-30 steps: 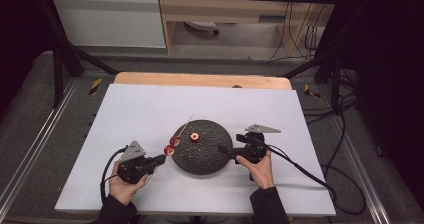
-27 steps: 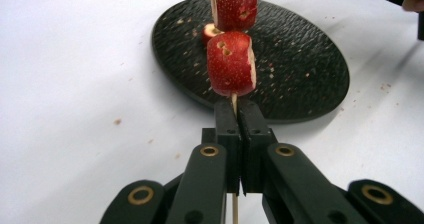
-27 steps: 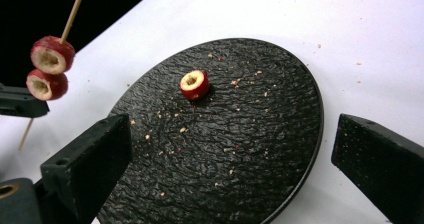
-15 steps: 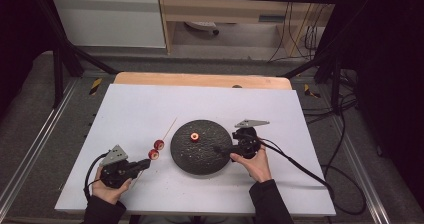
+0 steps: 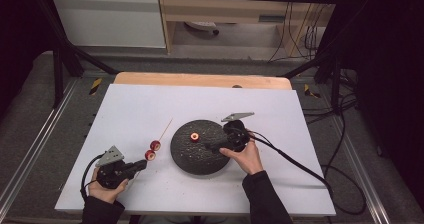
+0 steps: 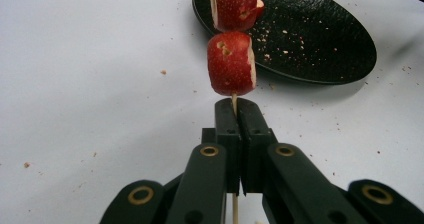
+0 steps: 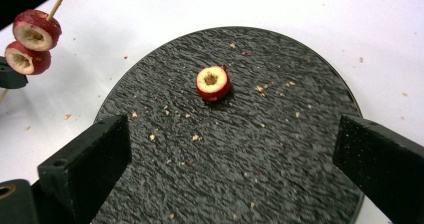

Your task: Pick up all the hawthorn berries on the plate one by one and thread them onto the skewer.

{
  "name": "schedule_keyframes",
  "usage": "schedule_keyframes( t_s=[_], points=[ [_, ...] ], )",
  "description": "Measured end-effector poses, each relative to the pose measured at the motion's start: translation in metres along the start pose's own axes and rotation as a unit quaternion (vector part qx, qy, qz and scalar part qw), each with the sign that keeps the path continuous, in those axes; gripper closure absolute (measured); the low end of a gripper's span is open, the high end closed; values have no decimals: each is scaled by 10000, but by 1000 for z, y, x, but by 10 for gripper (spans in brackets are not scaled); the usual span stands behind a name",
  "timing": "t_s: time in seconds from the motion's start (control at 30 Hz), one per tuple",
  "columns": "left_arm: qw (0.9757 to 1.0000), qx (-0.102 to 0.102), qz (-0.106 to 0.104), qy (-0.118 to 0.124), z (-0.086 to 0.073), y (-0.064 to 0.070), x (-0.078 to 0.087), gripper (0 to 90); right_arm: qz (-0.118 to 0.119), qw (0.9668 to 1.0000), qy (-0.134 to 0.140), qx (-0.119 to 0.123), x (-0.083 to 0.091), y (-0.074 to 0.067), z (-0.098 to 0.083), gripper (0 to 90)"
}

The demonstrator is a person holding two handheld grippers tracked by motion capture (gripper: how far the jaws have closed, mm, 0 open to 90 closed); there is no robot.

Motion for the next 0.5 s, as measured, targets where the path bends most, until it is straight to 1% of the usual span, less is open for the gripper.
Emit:
schedule_keyframes(
  t_s=[0.07,0.3,0.37,0.5],
  points=[
    [10000,-7,-1,-8,0,0,0,885,1,10000,-69,-2,-3,-2,4,34],
    [10000,-9,-9,-2,0,0,1,884,-16,9992,-341,185,-19,-11,20,67],
    [10000,-1,-15,8,0,0,1,885,-66,9987,-447,219,-24,-11,24,77],
    [10000,7,-17,17,0,0,2,885,-86,9982,-558,177,-33,-11,30,100]
  ],
)
Point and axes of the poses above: each handheld gripper's, and its own axes: x roughly backward along the jaws, z roughly out of its top, y roughly to its right, the point moved 2 cm from there along -x, roughly forward along the jaws, and after that the axes turned 2 degrees about y, right-handed, at the moved point
